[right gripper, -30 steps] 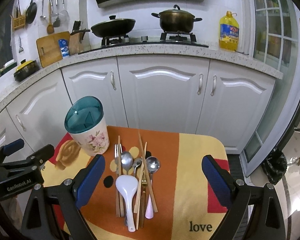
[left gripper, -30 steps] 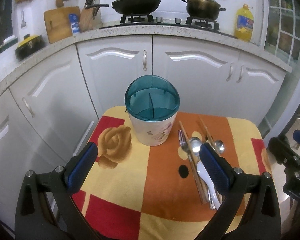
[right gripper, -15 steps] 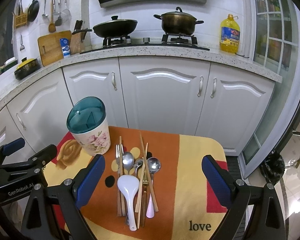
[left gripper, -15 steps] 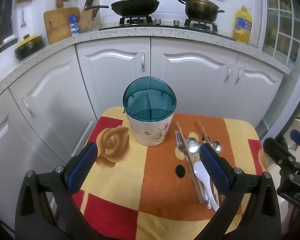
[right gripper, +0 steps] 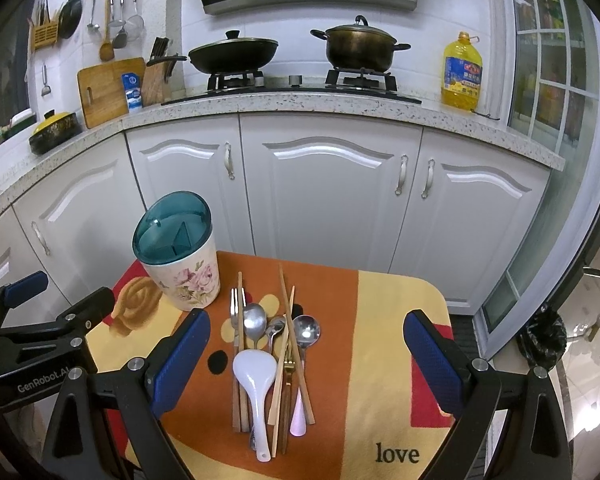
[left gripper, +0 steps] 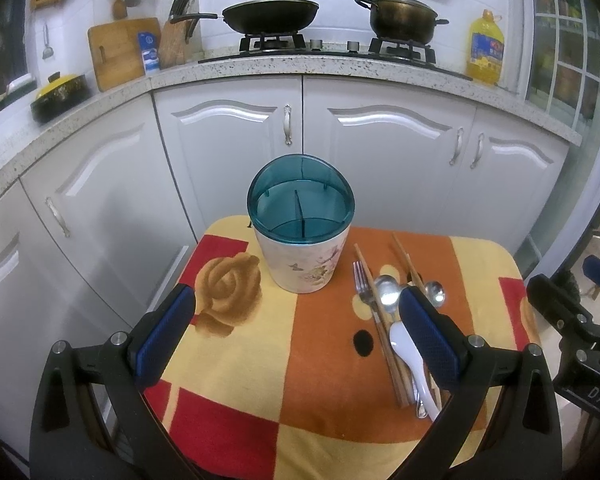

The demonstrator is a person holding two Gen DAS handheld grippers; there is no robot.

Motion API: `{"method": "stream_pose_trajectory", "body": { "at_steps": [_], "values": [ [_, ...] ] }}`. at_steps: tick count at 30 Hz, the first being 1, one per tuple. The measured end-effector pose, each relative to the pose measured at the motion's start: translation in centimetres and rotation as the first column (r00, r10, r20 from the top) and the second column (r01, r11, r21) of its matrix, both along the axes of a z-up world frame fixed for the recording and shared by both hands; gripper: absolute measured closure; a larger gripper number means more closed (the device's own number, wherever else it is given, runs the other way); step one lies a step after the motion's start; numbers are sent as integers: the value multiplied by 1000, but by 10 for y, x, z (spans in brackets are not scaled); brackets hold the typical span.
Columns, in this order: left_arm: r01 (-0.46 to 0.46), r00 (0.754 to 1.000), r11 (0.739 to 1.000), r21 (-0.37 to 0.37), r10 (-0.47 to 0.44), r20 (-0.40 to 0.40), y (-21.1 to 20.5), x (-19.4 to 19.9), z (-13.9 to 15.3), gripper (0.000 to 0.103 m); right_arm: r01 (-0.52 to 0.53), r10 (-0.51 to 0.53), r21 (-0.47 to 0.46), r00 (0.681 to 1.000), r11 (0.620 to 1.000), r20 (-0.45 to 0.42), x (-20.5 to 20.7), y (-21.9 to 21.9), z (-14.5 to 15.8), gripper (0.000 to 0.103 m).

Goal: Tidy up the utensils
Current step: 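Move both grippers toward the cutlery pile beside the floral cup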

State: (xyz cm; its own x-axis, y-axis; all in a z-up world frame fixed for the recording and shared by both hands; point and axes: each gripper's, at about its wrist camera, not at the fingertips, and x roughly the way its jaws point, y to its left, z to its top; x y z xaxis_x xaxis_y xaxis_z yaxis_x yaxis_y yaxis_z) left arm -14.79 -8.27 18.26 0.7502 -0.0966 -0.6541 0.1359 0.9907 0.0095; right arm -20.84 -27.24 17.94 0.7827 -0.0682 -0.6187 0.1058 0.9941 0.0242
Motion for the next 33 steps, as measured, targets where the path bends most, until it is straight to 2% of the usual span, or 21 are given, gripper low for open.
{"method": "stream_pose_trajectory", "body": {
  "at_steps": [18, 33],
  "values": [
    [11, 1000, 1000, 17, -11, -12, -10, 1, -8, 1, 10, -10, -8, 1000, 1000, -12, 0, -7, -4, 6],
    [31, 999, 999, -13, -32, -19, -16, -2, -7, 1, 26, -26, -16, 1000, 1000, -16, 1, -11, -3, 6]
  ]
}}
